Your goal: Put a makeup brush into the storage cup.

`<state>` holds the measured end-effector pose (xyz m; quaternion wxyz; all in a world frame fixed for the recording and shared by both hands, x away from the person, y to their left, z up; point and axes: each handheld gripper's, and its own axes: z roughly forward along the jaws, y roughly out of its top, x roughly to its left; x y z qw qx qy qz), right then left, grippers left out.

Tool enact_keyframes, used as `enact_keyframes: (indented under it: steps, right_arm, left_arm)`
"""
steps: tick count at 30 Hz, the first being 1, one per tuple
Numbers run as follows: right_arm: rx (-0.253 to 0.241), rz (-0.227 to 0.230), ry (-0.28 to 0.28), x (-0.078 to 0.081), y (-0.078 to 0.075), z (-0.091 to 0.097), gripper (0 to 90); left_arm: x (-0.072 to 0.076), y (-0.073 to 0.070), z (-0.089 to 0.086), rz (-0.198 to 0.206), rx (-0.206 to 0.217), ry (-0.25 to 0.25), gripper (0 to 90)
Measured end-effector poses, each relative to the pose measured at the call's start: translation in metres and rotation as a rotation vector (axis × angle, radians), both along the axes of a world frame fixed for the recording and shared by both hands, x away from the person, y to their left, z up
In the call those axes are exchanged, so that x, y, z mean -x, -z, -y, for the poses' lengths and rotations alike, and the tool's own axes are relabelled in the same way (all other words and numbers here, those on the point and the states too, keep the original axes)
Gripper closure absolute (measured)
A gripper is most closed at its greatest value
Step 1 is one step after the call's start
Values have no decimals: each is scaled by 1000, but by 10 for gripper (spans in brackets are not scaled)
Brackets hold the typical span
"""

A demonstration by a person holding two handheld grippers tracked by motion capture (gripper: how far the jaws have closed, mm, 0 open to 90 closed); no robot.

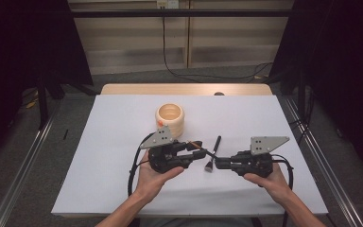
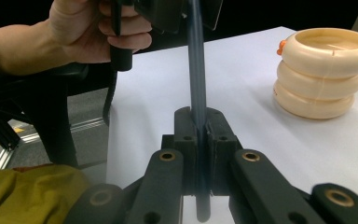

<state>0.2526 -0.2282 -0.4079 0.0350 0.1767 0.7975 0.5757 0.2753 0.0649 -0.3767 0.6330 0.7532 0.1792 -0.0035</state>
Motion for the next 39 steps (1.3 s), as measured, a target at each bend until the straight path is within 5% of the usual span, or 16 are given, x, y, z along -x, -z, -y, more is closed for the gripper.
enact_keyframes:
  steps: [11,19,39]
  right_arm:
    - [28,6,-9,-1,3,-5,830]
    - [22,6,2,-2,6,-4,797]
    - [-6,5,98,-1,5,-2,271]
  left_arm:
    - [-2,-2,-2,-41,35,63,799]
    - [4,-7,2,-22,24,81,837]
    - [1,-4,-3,-5,-4,35,836]
